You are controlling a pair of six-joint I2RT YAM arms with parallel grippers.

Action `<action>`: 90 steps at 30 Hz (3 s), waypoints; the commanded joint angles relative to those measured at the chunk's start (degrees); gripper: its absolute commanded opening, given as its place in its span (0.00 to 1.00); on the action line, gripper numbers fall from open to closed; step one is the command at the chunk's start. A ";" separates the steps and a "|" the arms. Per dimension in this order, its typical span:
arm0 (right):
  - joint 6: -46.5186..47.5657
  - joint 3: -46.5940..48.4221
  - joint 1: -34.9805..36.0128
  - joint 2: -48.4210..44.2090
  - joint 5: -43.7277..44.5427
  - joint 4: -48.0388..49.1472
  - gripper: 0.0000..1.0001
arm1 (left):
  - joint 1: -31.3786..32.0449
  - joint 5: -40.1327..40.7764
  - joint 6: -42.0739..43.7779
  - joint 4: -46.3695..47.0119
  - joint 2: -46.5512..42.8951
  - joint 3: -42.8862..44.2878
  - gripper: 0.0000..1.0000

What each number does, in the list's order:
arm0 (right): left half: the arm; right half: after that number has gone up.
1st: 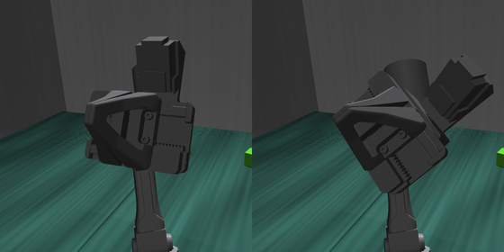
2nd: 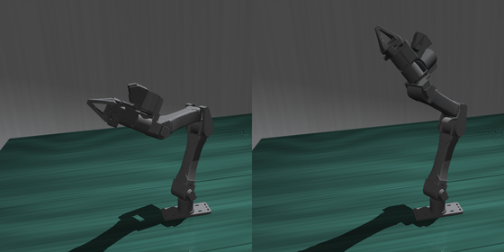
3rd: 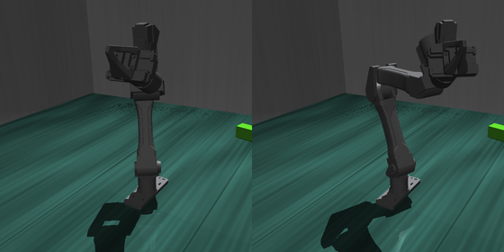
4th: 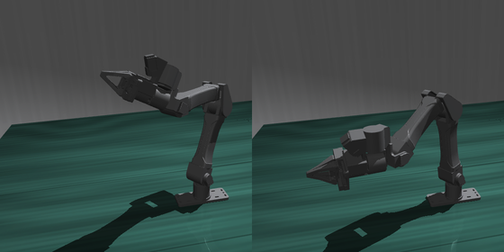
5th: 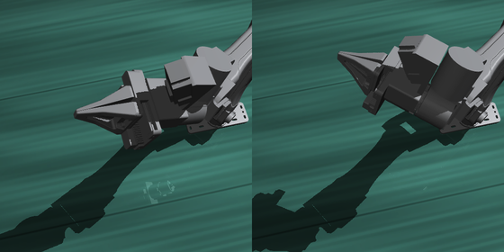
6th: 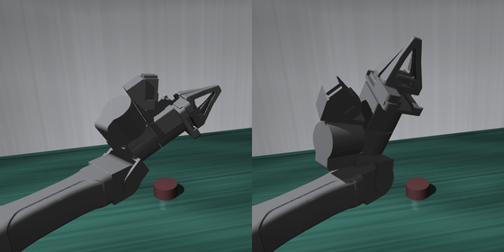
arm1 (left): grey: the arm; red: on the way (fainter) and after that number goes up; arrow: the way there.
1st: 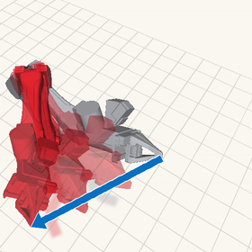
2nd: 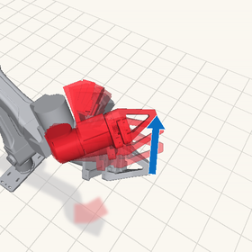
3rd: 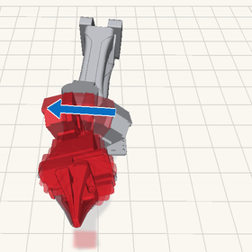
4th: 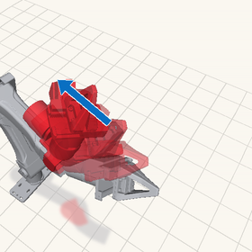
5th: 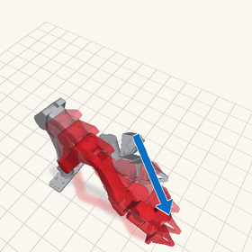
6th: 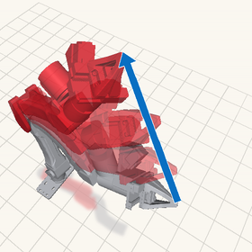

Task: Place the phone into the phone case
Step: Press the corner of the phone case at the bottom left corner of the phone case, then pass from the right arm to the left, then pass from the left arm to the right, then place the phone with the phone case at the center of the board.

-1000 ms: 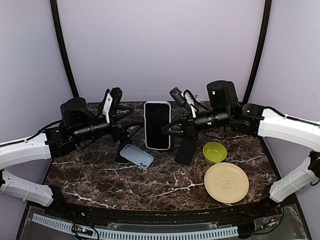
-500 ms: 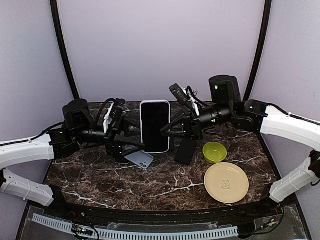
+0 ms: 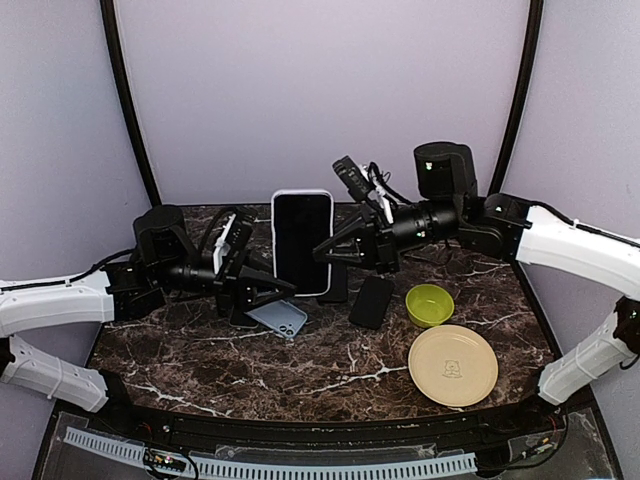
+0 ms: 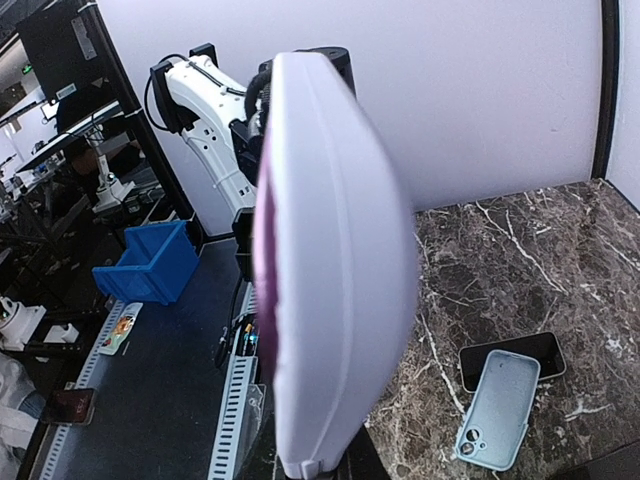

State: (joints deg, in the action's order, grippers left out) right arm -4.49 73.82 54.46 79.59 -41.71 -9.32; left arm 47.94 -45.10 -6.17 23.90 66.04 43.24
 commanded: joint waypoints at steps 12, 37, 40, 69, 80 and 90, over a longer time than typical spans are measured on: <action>-3.26 -3.48 1.86 -1.15 4.24 7.04 0.51 | -0.05 3.81 -3.73 11.52 -4.34 -3.60 0.00; -1.64 -4.71 3.72 -1.05 7.78 5.84 0.37 | -0.04 3.64 -3.50 12.44 -5.75 -4.40 0.00; -0.79 -2.34 3.73 -0.89 9.82 4.37 0.43 | -0.04 3.68 -3.18 11.79 -5.32 -4.20 0.00; -11.62 7.47 -5.29 10.19 23.14 -1.39 0.00 | -2.22 55.40 7.12 -14.02 -1.08 5.39 0.99; -19.93 22.05 -11.69 33.85 16.89 -5.21 0.00 | -3.67 63.51 8.02 -18.94 1.33 6.96 0.99; -25.36 32.12 -13.75 49.24 9.26 -2.40 0.00 | -3.68 63.01 8.10 -19.57 1.63 7.03 0.99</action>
State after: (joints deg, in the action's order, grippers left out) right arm -25.80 101.60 41.76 126.82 -27.05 -17.89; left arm 44.51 17.39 1.15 5.34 67.96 48.80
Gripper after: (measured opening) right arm 0.095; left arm 0.987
